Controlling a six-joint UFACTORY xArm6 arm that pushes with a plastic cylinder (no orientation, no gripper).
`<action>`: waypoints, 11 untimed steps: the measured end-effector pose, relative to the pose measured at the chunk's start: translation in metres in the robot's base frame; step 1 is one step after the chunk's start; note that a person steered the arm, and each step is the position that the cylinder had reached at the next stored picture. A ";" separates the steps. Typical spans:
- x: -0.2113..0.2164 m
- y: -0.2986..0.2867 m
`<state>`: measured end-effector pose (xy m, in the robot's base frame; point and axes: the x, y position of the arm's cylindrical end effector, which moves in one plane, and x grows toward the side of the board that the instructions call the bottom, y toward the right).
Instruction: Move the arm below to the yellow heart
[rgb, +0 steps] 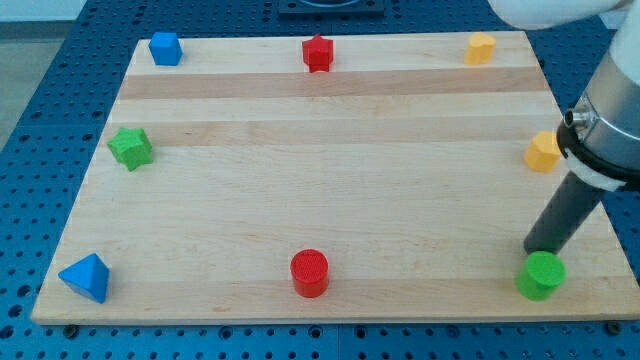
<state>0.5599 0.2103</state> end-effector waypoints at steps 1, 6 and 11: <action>-0.011 -0.006; -0.038 -0.034; -0.247 0.042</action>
